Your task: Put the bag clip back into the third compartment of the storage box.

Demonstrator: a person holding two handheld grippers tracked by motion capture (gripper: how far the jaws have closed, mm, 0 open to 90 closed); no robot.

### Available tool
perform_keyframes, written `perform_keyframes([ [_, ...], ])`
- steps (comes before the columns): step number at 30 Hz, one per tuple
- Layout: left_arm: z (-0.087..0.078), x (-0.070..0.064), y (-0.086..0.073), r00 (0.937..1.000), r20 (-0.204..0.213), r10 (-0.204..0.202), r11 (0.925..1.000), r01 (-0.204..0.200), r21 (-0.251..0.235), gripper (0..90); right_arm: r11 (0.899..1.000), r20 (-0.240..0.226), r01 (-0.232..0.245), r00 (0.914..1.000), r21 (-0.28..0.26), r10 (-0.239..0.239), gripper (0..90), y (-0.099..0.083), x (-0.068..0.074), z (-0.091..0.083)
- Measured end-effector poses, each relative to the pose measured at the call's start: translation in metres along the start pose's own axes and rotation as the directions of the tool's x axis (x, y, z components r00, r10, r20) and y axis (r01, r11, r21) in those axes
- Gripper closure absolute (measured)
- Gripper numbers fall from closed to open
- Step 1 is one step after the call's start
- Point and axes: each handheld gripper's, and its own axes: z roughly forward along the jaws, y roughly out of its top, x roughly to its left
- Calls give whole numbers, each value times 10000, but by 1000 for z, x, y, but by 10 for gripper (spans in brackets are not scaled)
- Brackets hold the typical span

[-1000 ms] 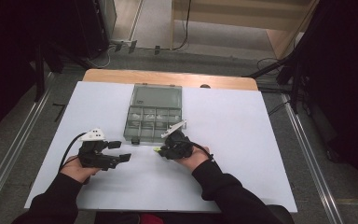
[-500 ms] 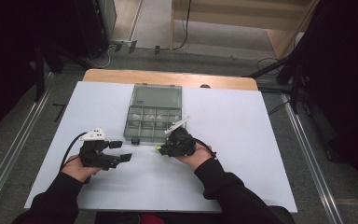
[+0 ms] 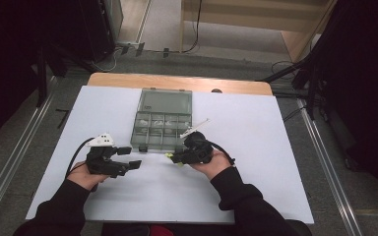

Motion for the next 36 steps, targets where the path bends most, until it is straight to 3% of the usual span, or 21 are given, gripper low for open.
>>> perform_keyframes([
  [4,4,0,1,9999,154,34,10000,-35,43,278,9999,50,152,9999,-57,-152,790,0,2,-6],
  [22,8,0,5,9996,246,157,9998,-158,70,278,9989,78,-199,9998,-425,202,790,18,-8,-27],
  [36,10,0,6,9995,259,198,9997,-201,107,278,9986,165,-316,9993,-424,323,790,34,-16,-28],
])
